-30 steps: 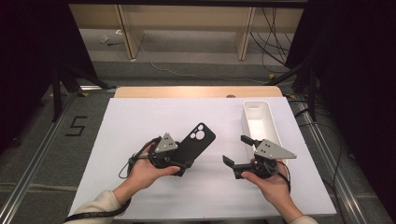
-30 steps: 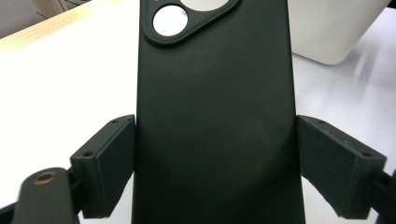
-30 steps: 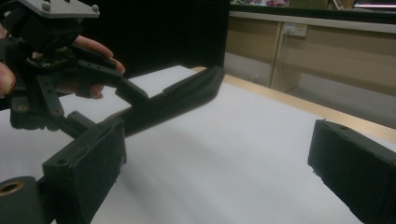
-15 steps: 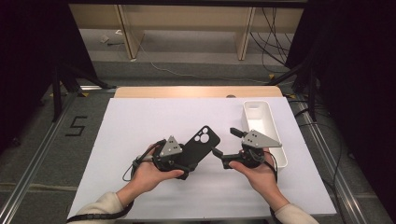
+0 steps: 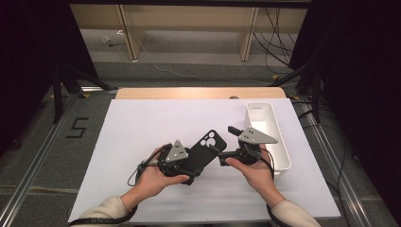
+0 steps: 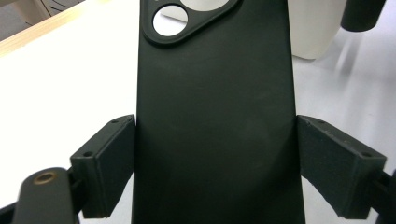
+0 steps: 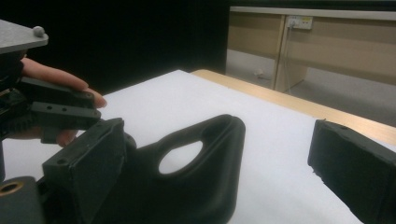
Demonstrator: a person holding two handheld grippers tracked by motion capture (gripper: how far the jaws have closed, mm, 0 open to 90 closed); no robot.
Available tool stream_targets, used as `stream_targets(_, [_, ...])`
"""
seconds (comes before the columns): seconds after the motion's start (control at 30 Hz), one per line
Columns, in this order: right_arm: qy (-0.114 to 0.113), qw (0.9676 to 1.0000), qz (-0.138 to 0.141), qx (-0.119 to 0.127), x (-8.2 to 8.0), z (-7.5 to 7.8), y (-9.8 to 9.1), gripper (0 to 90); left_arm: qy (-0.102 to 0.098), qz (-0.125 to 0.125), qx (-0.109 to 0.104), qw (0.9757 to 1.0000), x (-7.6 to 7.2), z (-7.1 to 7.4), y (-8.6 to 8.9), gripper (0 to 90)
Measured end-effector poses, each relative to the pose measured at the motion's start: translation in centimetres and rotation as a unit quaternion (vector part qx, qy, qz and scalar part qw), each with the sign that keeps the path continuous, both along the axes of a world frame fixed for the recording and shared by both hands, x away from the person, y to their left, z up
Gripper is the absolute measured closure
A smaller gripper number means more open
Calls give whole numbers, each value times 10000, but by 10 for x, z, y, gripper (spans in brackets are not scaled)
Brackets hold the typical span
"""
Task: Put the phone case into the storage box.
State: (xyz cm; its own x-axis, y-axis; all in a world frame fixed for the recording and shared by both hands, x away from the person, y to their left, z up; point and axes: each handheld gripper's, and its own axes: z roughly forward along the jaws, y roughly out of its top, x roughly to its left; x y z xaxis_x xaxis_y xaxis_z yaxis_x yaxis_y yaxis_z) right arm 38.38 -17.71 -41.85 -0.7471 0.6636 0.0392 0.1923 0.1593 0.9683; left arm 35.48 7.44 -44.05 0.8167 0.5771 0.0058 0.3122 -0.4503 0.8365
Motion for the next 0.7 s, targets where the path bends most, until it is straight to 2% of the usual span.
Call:
stream_targets(0.43, [222, 9997, 68, -27, 9, -7, 8, 80, -115, -60, 87, 9999, -3, 0, -4, 151])
stream_targets(0.7, [365, 9992, 171, 53, 12, -9, 12, 169, -171, -50, 73, 9998, -4, 0, -4, 152])
